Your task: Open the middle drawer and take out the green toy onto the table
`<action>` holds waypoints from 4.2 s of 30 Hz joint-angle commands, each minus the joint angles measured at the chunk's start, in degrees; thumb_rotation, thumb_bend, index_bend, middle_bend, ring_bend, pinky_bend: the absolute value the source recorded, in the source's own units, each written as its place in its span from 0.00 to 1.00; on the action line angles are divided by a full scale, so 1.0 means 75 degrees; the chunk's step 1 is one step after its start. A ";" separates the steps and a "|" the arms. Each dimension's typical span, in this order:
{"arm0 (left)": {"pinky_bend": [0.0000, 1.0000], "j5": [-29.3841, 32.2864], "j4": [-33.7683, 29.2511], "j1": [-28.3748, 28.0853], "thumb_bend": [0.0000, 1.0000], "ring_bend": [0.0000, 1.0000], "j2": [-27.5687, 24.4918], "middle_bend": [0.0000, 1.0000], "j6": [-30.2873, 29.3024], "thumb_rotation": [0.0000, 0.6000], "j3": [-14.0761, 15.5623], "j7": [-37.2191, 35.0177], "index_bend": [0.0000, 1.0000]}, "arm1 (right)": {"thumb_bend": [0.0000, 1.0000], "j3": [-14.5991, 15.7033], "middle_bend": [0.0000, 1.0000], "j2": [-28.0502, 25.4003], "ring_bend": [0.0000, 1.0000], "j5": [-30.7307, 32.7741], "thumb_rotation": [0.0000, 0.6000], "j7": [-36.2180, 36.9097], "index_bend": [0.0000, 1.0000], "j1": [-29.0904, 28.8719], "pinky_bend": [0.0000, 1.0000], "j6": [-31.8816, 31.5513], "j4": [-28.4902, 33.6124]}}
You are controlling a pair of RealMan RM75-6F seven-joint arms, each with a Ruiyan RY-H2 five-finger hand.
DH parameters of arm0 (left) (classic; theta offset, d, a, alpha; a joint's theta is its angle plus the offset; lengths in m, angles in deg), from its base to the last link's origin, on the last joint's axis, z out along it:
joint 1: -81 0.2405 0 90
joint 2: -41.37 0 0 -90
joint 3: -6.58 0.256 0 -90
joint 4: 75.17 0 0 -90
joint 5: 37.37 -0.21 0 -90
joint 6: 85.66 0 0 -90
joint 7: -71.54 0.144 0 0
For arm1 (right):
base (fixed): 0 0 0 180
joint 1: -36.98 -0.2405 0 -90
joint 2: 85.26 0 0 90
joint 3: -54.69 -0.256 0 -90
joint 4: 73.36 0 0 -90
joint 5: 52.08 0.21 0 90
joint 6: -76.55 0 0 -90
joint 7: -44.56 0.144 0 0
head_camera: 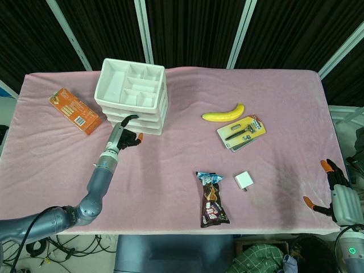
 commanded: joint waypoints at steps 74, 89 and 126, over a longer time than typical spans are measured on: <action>0.92 -0.2666 -0.1455 0.0984 0.46 0.96 -0.1258 0.98 -0.1087 1.00 0.1243 0.0363 0.26 | 0.12 0.0001 0.00 -0.0015 0.00 -0.0018 1.00 0.0095 0.03 0.0038 0.14 -0.0035 0.0073; 0.93 -0.3444 -0.1355 0.0370 0.45 0.97 -0.1576 0.99 -0.2081 1.00 0.1418 0.3402 0.20 | 0.12 -0.0003 0.00 -0.0017 0.00 -0.0016 1.00 0.0126 0.03 0.0038 0.14 -0.0030 0.0095; 0.94 -0.2026 -0.0414 -0.0106 0.45 0.98 -0.1019 1.00 -0.1859 1.00 0.1664 0.4824 0.32 | 0.12 -0.0029 0.00 -0.0022 0.00 0.0044 1.00 0.0164 0.03 0.0022 0.14 0.0020 0.0066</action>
